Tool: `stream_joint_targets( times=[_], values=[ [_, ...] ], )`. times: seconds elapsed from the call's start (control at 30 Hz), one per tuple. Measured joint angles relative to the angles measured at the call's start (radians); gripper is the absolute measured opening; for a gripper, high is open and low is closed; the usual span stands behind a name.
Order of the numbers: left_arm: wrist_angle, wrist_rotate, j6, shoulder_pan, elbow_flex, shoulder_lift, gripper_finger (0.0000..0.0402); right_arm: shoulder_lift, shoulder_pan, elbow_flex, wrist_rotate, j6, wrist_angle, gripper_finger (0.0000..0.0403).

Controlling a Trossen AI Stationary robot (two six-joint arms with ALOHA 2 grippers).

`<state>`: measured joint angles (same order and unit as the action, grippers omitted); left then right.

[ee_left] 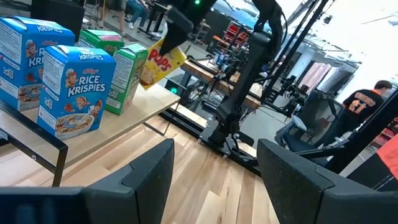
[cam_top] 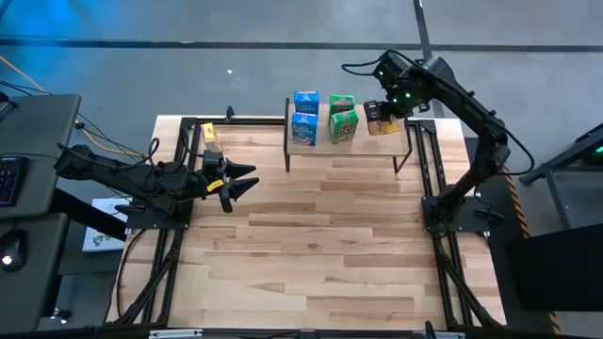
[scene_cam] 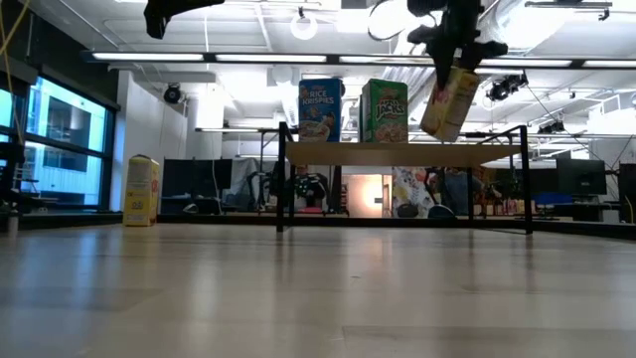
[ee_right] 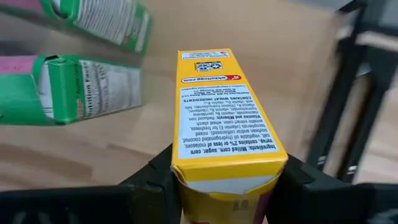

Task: Stack cereal on shelf
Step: Put the bottom yellow cereal box on the shelf

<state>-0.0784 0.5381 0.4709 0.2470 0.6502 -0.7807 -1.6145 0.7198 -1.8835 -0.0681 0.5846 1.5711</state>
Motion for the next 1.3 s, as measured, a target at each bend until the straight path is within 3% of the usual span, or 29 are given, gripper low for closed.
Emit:
stream_joint_targets(
  times=[0.17, 0.93, 1.3],
  values=[
    [0.000, 0.000, 0.000, 0.000, 0.000, 0.000, 0.0220, -0.039, 0.033, 0.000, 0.079, -0.021, 0.000, 0.0142],
    [0.004, -0.007, -0.001, 0.000, 0.000, 0.000, 0.0220, -0.059, 0.066, 0.000, -0.007, -0.054, 0.001, 0.0143],
    [0.006, -0.031, -0.001, 0.000, 0.000, 0.000, 0.0220, -0.059, 0.063, 0.000, -0.016, -0.069, -0.003, 0.0211]
  ],
)
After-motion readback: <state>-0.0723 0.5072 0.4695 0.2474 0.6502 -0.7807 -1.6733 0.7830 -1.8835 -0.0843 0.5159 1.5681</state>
